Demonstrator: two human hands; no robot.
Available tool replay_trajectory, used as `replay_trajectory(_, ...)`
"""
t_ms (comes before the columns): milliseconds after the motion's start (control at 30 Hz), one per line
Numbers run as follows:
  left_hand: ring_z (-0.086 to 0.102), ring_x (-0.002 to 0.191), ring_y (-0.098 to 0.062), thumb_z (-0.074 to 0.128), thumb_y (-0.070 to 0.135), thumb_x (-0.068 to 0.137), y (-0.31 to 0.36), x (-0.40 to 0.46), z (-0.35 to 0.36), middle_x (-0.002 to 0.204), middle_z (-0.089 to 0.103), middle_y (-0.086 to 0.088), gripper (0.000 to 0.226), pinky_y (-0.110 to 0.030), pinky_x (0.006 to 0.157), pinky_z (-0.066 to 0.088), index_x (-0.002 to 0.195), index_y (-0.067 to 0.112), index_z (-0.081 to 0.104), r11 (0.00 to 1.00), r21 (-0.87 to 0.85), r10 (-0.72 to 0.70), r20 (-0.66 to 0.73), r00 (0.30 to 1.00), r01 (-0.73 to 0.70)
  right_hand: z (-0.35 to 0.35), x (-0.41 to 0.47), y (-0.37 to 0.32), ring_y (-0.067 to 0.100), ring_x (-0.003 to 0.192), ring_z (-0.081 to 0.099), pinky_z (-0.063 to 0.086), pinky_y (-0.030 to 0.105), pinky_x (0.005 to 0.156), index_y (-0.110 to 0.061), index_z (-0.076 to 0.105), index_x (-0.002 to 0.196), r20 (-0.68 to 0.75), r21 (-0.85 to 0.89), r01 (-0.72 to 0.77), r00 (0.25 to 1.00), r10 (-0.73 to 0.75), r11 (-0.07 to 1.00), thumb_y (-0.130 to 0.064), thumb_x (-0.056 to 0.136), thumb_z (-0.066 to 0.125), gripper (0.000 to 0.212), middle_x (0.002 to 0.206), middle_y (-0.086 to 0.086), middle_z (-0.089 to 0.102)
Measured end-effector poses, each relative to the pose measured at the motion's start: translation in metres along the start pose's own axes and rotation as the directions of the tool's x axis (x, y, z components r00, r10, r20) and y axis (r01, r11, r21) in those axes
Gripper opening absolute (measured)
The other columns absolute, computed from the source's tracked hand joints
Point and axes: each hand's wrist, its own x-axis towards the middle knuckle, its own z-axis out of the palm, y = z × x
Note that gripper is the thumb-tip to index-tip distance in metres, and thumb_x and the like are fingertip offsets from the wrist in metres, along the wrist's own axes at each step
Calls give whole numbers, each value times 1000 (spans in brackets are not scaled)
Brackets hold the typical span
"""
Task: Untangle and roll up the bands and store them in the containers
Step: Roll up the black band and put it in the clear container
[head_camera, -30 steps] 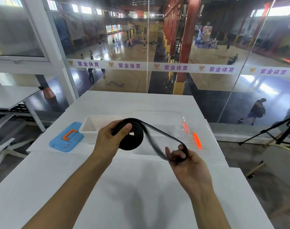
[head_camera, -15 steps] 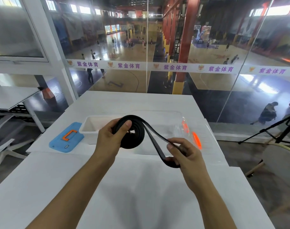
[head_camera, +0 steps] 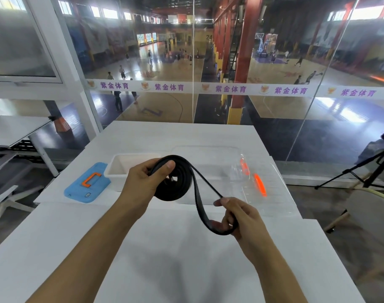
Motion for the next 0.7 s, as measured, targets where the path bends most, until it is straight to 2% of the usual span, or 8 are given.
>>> replay_trajectory(67, 73, 90, -14, 79, 39, 84, 3, -1, 1, 96, 79, -5, 16, -27, 85, 59, 94, 27, 80, 998, 45, 33, 1, 999, -33, 0, -5, -3, 23, 69, 57, 58, 45, 100, -14, 81, 95, 88, -166, 1, 996, 14, 986, -30, 93, 70, 19, 71, 13, 53)
replay_trajectory(167, 73, 83, -4, 76, 23, 87, 12, -5, -1, 93, 79, 0, 12, -15, 74, 55, 99, 25, 77, 975, 192, 93, 109, 990, -113, -7, -7, -9, -4, 118, 63, 45, 19, 101, -38, 76, 117, 201, -422, 23, 977, 69, 906, -53, 87, 73, 34, 119, -20, 72)
replay_trajectory(267, 74, 81, -7, 82, 21, 82, 20, -11, -2, 89, 78, 4, 18, -14, 71, 55, 99, 26, 75, 947, 284, 86, 229, 970, -151, -12, 0, -16, -10, 142, 41, 34, 25, 115, -56, 52, 140, 232, -452, 166, 970, -64, 876, -72, 70, 79, 76, 147, -30, 53)
replay_trajectory(333, 73, 87, -5, 84, 29, 79, 23, -14, -1, 91, 77, 11, 23, -14, 72, 55, 99, 32, 74, 909, 378, 68, 289, 955, -178, -4, 4, -22, -8, 146, 37, 33, 27, 116, -54, 44, 147, 235, -404, 334, 938, -256, 852, -67, 77, 75, 78, 152, -27, 49)
replay_trajectory(400, 71, 93, -5, 83, 42, 74, 24, -16, 1, 94, 76, 17, 30, -16, 73, 55, 102, 37, 73, 875, 440, 51, 334, 941, -204, 11, 5, -30, -3, 143, 44, 42, 22, 111, -45, 45, 149, 266, -327, 457, 884, -384, 827, -56, 89, 64, 64, 147, -19, 56)
replay_trajectory(500, 71, 98, -8, 79, 54, 68, 27, -18, 4, 97, 75, 17, 41, -20, 77, 57, 105, 37, 72, 863, 447, 66, 358, 931, -233, 37, 6, -29, 5, 118, 63, 51, 17, 96, -35, 55, 142, 288, -305, 485, 867, -406, 820, -46, 101, 52, 42, 119, -3, 69)
replay_trajectory(600, 72, 97, -8, 81, 46, 73, 27, -21, 9, 98, 76, 14, 35, -22, 77, 58, 104, 33, 73, 891, 390, 87, 355, 931, -232, 50, 4, -14, 12, 97, 70, 56, 23, 80, -27, 63, 128, 262, -297, 461, 882, -393, 836, -39, 107, 44, 31, 107, -6, 72)
replay_trajectory(700, 73, 93, -6, 81, 27, 82, 21, -25, 13, 95, 77, 13, 23, -19, 77, 57, 103, 29, 73, 920, 324, 114, 318, 941, -221, 50, 2, -7, 1, 65, 56, 43, 12, 57, -28, 64, 125, 252, -224, 413, 900, -357, 883, -42, 109, 42, 30, 88, -14, 66)
